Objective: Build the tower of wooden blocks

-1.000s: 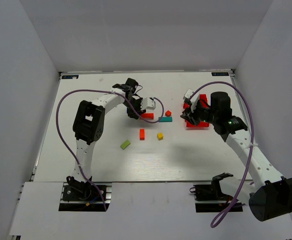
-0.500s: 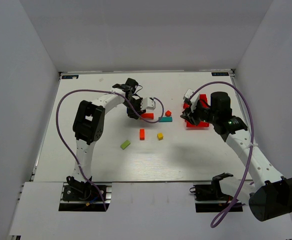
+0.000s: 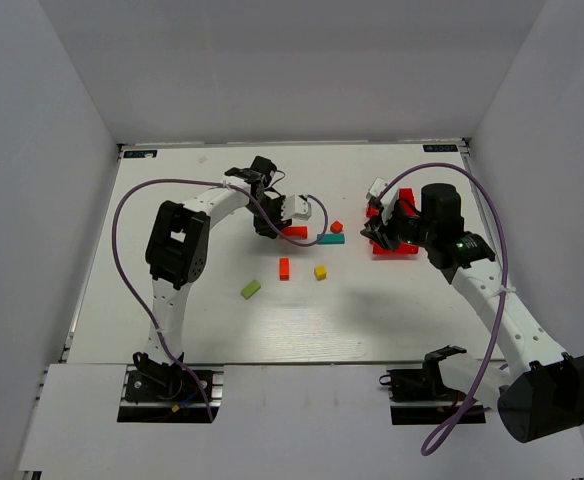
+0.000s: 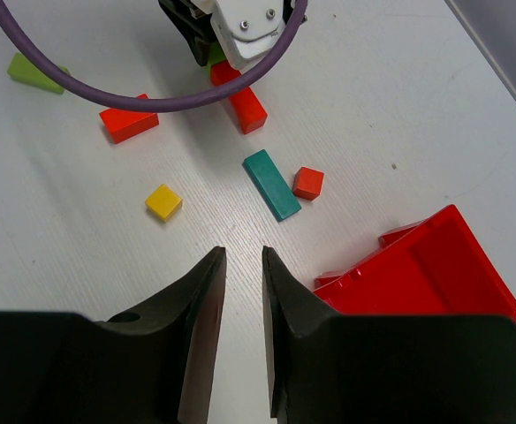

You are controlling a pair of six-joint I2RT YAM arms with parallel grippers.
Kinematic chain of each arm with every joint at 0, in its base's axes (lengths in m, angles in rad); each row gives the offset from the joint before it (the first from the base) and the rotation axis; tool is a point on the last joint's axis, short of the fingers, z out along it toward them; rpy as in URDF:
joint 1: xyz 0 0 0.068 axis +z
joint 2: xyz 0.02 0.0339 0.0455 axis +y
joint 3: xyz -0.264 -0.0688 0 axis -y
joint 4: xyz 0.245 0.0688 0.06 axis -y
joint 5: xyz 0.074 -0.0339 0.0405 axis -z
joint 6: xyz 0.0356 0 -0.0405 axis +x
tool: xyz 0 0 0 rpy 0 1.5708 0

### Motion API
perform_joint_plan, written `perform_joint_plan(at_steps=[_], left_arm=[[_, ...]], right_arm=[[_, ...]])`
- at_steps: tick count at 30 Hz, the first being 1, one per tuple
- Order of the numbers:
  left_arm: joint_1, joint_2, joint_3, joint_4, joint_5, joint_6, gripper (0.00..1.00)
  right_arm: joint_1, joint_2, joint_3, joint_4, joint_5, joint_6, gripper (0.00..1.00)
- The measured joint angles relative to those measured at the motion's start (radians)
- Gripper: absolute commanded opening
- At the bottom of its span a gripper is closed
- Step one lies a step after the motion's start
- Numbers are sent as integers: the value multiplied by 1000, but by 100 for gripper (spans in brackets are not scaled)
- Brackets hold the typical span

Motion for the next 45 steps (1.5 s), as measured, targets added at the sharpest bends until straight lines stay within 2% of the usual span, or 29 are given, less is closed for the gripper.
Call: perform_joint_plan(at_steps=[20,23,26,28,31,33,34,35,45], left_arm=[[-6,0,0,-8,3,0,23],[-6,0,0,-8,3,0,30],[-6,0,0,-8,3,0,32],[-6,0,0,-8,3,0,40],[-6,0,0,-8,3,-1,43],[-6,0,0,-8,2,-1,55],[-6,0,0,-11,2,0,64],[-6,1,-1,-18,0,2,98],[-8,3,-1,-30,-3,-5,100]], right_arm=[[0,0,0,0,0,0,29],[0,0,0,0,0,0,29],[0,0,0,0,0,0,29],[0,0,0,0,0,0,29],[0,0,0,0,0,0,29],[0,0,0,0,0,0,29],[0,0,0,0,0,0,29],[0,0,0,-1,0,0,29],[0,0,0,-2,0,0,29]])
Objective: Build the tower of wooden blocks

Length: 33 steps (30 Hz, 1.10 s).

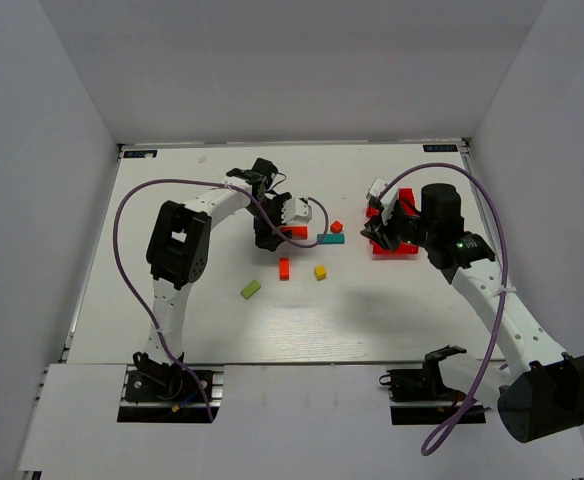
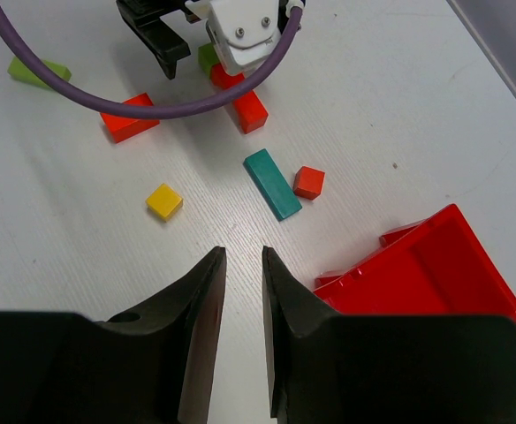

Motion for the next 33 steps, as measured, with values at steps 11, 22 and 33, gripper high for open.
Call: perform_joint_plan(at_steps=[11,22,33], left_arm=[[7,-116,-93,99,-29,-66,100],[0,-973,-624,578,-21,-474,100],[-18,-1669,-1109,718,-259,-1073,22]], right_arm=[[0,0,0,0,1,1,39],[0,6,-46,7,-5,-41,64],[18,335,72,-113,-136,-408,48]])
